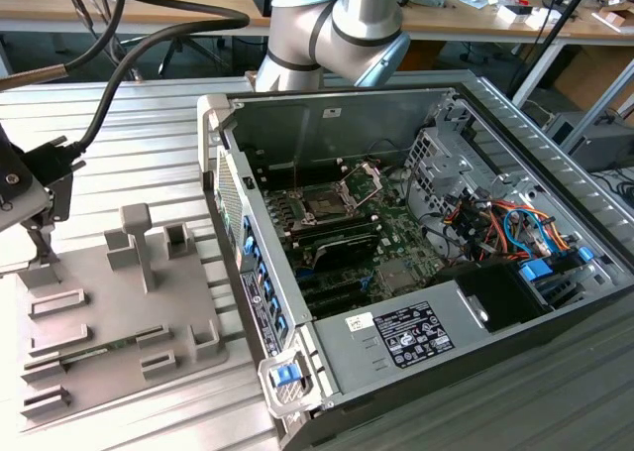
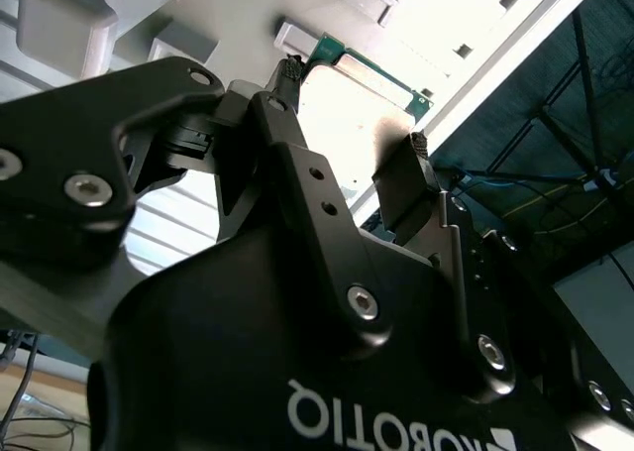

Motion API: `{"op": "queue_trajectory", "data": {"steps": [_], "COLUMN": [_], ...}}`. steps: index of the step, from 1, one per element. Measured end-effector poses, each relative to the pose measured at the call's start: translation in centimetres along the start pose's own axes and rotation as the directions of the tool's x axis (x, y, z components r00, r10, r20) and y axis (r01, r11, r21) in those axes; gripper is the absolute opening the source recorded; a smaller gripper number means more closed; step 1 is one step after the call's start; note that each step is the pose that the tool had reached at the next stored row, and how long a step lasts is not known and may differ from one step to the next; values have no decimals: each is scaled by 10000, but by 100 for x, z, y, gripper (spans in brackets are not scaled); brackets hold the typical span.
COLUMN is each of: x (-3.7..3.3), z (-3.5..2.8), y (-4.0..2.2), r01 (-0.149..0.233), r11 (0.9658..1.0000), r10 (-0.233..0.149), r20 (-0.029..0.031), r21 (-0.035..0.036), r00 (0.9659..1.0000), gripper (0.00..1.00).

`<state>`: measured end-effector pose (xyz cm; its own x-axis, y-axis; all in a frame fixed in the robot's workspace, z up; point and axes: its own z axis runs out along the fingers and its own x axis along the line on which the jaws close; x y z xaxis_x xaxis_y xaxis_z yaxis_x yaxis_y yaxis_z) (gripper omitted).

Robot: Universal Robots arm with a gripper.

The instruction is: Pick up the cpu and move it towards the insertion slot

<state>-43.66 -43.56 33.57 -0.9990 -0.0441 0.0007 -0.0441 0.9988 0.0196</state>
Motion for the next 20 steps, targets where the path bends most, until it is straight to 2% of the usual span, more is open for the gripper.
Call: {"op": "queue_trajectory", "data": {"steps": [20], "x": [0], "z": [-107], "y": [2], "r01": [5], "r11": [10000], "r10": [-5], "r20": [-1], "r21": [-15], "r00": [10000], "gripper": [55]}}
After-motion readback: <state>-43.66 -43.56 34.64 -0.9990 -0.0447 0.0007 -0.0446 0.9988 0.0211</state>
